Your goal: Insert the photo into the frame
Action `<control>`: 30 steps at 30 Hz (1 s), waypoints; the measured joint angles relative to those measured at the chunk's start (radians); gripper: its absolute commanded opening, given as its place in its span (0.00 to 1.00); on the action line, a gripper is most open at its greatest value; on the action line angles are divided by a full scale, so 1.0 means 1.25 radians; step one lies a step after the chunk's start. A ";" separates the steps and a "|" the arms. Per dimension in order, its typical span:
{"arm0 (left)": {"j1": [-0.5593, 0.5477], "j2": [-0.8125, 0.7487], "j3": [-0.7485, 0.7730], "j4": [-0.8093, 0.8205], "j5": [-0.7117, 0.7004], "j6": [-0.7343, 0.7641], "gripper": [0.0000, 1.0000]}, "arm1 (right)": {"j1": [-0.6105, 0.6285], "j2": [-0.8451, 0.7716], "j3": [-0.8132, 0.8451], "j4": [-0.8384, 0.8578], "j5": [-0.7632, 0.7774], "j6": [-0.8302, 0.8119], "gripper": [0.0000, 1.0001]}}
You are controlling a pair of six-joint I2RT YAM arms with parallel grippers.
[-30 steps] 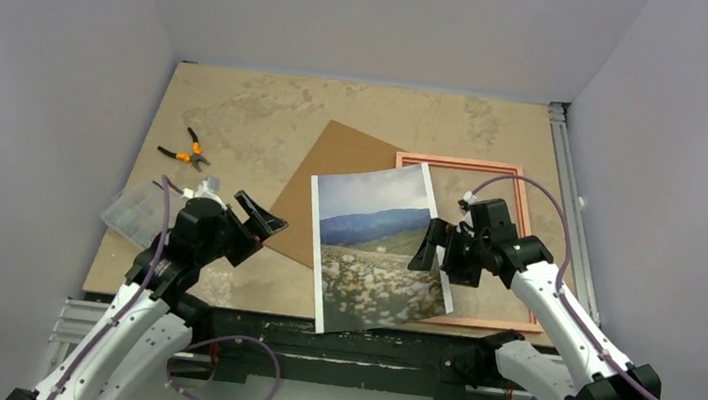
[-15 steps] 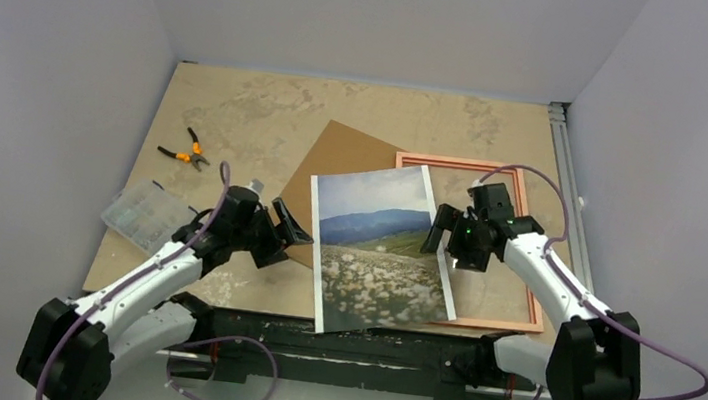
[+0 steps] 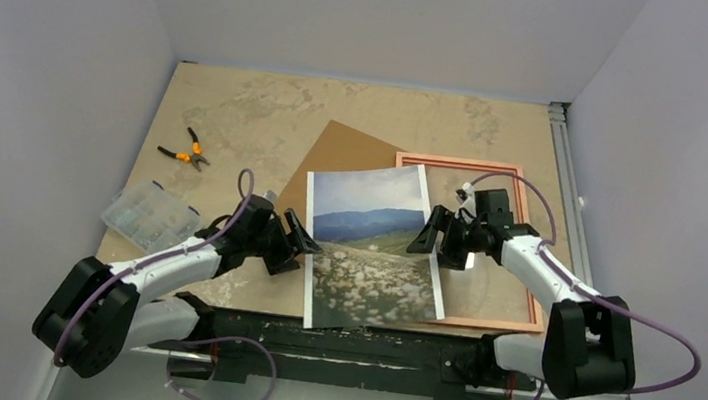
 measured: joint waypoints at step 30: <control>-0.019 -0.206 0.283 -0.219 -0.016 0.049 0.81 | 0.000 -0.128 0.460 -0.279 0.045 -0.092 0.00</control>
